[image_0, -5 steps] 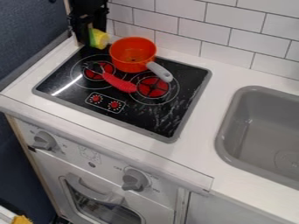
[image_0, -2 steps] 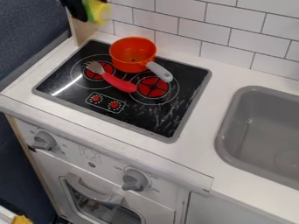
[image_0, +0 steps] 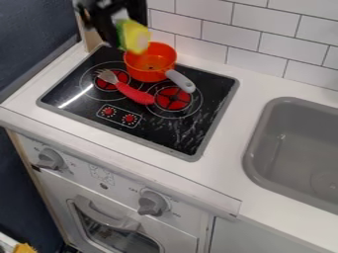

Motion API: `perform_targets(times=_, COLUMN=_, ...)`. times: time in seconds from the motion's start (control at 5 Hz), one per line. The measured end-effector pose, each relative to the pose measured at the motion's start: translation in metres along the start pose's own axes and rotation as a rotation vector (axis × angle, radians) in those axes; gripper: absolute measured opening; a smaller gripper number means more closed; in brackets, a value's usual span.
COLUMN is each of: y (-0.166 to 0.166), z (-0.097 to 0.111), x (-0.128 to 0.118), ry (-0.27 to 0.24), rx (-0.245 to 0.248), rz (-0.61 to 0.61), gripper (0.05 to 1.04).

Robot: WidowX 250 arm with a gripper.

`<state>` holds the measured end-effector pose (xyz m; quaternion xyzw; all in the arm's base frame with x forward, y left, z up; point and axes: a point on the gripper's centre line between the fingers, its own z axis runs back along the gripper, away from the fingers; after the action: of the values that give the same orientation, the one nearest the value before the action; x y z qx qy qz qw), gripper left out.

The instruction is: Moved the corn below the red spoon and red pot

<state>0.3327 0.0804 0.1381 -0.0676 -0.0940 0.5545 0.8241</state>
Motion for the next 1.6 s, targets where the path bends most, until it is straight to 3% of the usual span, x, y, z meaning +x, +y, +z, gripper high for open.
perform_targets(times=0.2, y=0.006, z=-0.016, x=-0.034, ry=0.029, rx=0.015, rz=-0.072, gripper=0.725)
perform_targets(times=0.8, y=0.009, z=-0.063, x=-0.087, ry=-0.065, rx=0.099, rz=-0.163, gripper=0.725)
perform_targets(times=1.2, y=0.017, z=-0.089, x=-0.094, ry=-0.019, rx=0.148, rz=-0.15, gripper=0.725)
perform_targets(times=1.6, y=0.013, z=-0.099, x=-0.096, ry=-0.044, rx=0.148, rz=-0.149, gripper=0.771)
